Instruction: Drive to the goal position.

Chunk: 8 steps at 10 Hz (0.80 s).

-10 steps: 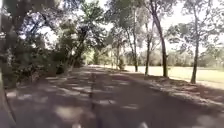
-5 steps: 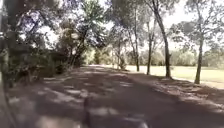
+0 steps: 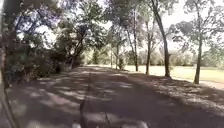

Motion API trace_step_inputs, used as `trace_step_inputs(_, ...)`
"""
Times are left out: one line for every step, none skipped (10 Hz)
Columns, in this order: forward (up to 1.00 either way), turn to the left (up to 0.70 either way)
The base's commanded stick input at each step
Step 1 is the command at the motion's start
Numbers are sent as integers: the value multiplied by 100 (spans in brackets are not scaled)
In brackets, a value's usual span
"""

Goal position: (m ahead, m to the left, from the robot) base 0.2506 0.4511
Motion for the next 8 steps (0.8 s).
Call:
trace_step_inputs(70, 26)
trace_step_inputs(70, 28)
trace_step_inputs(70, 29)
trace_step_inputs(70, 31)
trace_step_inputs(70, 33)
trace_step_inputs(70, 34)
trace_step_inputs(70, 21)
trace_step_inputs(70, 7)
